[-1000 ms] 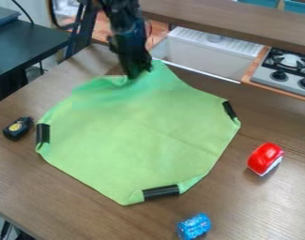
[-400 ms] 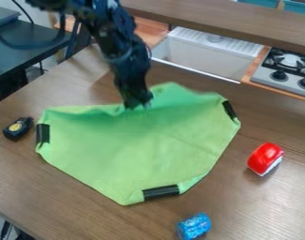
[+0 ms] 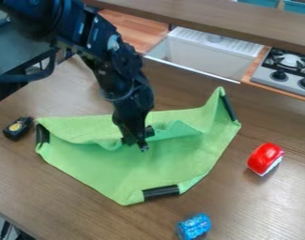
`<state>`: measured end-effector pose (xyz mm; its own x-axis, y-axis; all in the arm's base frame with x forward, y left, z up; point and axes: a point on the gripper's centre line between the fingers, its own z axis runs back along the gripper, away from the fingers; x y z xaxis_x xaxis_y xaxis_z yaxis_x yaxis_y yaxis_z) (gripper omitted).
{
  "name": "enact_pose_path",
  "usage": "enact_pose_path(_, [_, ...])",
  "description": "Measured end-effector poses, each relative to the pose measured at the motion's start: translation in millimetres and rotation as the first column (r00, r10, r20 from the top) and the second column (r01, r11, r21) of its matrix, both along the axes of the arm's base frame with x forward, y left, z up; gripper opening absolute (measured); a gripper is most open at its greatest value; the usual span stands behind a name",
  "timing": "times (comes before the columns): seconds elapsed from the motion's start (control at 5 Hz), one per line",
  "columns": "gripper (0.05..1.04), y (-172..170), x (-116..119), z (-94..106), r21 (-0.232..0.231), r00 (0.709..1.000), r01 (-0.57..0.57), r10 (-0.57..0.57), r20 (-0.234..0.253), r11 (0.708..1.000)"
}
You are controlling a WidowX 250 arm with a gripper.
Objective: Fold task from top left to bottom right
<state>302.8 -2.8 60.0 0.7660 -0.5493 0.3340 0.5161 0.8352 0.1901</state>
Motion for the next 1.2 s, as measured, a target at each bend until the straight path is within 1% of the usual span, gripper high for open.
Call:
enact_pose_path(0.2, [0.055,-12,-10,3.2,-0.015,1.0,0.014,-0.014,-0.005,1.0])
enact_pose_path(0.4, [0.055,-25,-18,-3.1,-0.017,1.0,0.012,-0.013,-0.028,1.0])
enact_pose_path(0.6, [0.075,-37,-24,-6.8,-0.025,0.999,0.011,-0.012,-0.037,1.0])
enact_pose_path(0.8, [0.228,-43,-32,-9.3,-0.035,0.995,0.022,-0.025,-0.092,0.999])
enact_pose_path(1.0, [0.548,-49,-37,-8.8,-0.06,0.988,0.055,-0.063,-0.142,0.997])
enact_pose_path(1.2, [0.801,-45,-34,1.2,-0.11,0.979,0.075,-0.094,-0.182,0.991])
